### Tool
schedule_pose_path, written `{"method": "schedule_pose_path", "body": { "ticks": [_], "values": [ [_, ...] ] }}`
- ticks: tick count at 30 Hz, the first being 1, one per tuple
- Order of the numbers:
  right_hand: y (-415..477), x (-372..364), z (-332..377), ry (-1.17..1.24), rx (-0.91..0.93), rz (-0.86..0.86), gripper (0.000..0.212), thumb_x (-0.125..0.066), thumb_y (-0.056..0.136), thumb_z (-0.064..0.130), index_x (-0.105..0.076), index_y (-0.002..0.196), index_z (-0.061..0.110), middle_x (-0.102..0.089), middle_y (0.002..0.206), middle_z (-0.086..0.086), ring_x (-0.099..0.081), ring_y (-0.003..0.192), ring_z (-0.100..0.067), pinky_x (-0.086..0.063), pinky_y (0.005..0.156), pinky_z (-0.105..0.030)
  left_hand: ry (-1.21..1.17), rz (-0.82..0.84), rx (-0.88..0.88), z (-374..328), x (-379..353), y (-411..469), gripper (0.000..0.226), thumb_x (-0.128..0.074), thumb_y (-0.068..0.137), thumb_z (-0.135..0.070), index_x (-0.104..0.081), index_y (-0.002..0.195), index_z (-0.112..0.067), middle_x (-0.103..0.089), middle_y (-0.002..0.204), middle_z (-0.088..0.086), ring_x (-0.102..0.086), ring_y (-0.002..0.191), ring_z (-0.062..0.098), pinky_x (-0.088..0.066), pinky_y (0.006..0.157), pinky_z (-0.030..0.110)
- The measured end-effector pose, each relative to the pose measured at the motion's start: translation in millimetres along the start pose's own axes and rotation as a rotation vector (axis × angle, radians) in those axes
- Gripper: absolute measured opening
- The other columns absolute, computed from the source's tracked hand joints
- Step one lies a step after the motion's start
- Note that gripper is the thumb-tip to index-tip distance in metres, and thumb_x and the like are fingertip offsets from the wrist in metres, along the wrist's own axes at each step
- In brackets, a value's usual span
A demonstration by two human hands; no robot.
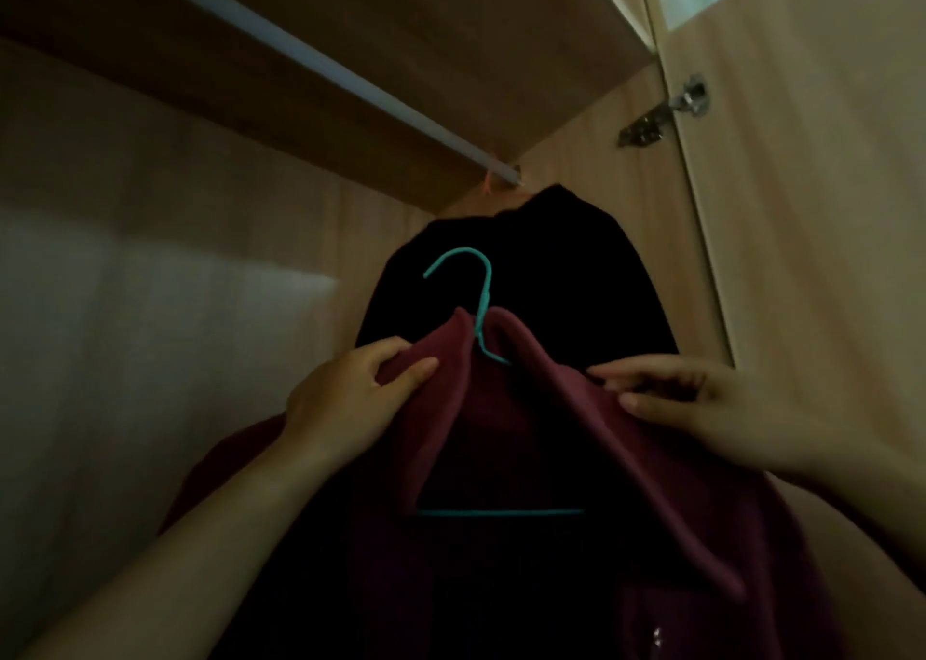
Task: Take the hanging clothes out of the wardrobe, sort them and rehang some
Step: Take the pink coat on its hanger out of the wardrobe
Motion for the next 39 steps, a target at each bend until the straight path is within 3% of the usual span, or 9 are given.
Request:
{"method": "schedule_pose_path", "body": {
  "ticks": [3,6,12,15,18,22,27,34,39],
  "values": [
    [-36.5,-11.5,11.7,0.031,-0.044,0.004,0.036,-0.053,0.082,0.036,-0.061,0.117,0.031,-0.068,0.109,0.009,-0.063,0.1,-0.004,-0.048,0.086,-0.017,-0.035,0.013,0.026,-17.0,-12.8,-32.0,0.03,-0.049,0.076,-0.068,-0.061,0.087,-0.043,-0.066,0.076,-0.021,-0.061,0.073,0.002,-0.047,0.067,0.027],
    [-67.5,-20.2,23.3,-0.3,0.001,-0.085,0.048,-0.057,0.077,0.051,-0.054,0.124,0.044,-0.061,0.116,0.023,-0.055,0.106,0.009,-0.04,0.092,-0.009,-0.075,-0.032,0.014,-44.6,-17.1,-54.7,0.027,-0.05,0.075,-0.066,-0.06,0.084,-0.043,-0.064,0.074,-0.022,-0.057,0.07,0.002,-0.039,0.059,0.023],
    [-135.3,5.9,42.6,-0.456,0.041,-0.448,0.031,-0.071,0.079,0.035,-0.064,0.108,0.042,-0.064,0.105,0.022,-0.055,0.094,0.017,-0.036,0.08,0.0,-0.189,-0.041,-0.056,-110.4,-16.5,-103.6,0.036,-0.052,0.075,-0.07,-0.062,0.094,-0.041,-0.067,0.081,-0.018,-0.064,0.081,0.011,-0.05,0.073,0.033],
    [-177.3,22.1,57.7,-0.532,0.06,-0.508,0.03,-0.066,0.079,0.04,-0.065,0.109,0.038,-0.063,0.1,0.024,-0.059,0.093,0.009,-0.041,0.081,-0.006,-0.273,-0.053,-0.086,-145.7,-12.5,-131.1,0.035,-0.052,0.073,-0.066,-0.063,0.091,-0.038,-0.066,0.077,-0.02,-0.064,0.078,0.007,-0.05,0.071,0.03],
    [-211.2,45.8,79.2,-0.573,0.076,-0.57,0.032,-0.06,0.081,0.046,-0.067,0.109,0.034,-0.059,0.093,0.033,-0.057,0.088,0.014,-0.04,0.077,-0.006,-0.323,-0.108,-0.169,-187.0,-2.6,-146.5,0.031,-0.054,0.078,-0.061,-0.064,0.088,-0.034,-0.063,0.071,-0.021,-0.061,0.072,0.001,-0.049,0.069,0.029],
    [-256.2,93.1,118.6,-0.623,0.1,-0.656,0.029,-0.063,0.082,0.034,-0.068,0.109,0.027,-0.061,0.097,0.025,-0.056,0.089,0.016,-0.039,0.081,-0.004,-0.337,-0.185,-0.283,-258.4,15.9,-158.1,0.032,-0.054,0.081,-0.057,-0.065,0.093,-0.029,-0.067,0.081,-0.011,-0.064,0.078,0.014,-0.05,0.075,0.043],
    [-357.6,157.2,161.3,-0.671,0.027,-0.692,0.028,-0.067,0.079,0.028,-0.065,0.107,0.028,-0.062,0.091,0.023,-0.057,0.082,0.015,-0.038,0.078,-0.004,-0.406,-0.165,-0.359,-361.3,17.6,-207.9,0.029,-0.058,0.083,-0.054,-0.066,0.093,-0.028,-0.069,0.085,-0.01,-0.065,0.078,0.017,-0.051,0.069,0.038],
    [-557.3,221.6,205.8,-0.776,-0.245,-0.716,0.026,-0.07,0.078,0.027,-0.068,0.104,0.027,-0.063,0.081,0.01,-0.057,0.074,0.002,-0.039,0.073,-0.009,-0.626,0.091,-0.286,-499.6,-11.4,-346.9,0.03,-0.062,0.077,-0.058,-0.065,0.089,-0.03,-0.071,0.081,-0.006,-0.067,0.075,0.024,-0.043,0.06,0.029],
    [-700.4,240.1,225.6,-0.831,-0.507,-0.687,0.026,-0.071,0.077,0.028,-0.067,0.102,0.032,-0.06,0.082,0.018,-0.056,0.075,0.007,-0.038,0.072,-0.009,-0.843,0.443,-0.13,-573.1,-51.7,-469.5,0.025,-0.066,0.071,-0.057,-0.063,0.082,-0.034,-0.059,0.069,-0.022,-0.063,0.071,0.012,-0.044,0.063,0.026]
  ]
}}
Point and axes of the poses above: each hand's wrist, its own y-axis towards the middle knuckle, its own x-axis out of the back of the hand, z = x × y, the point moved 4 cm from there along y, towards the middle knuckle
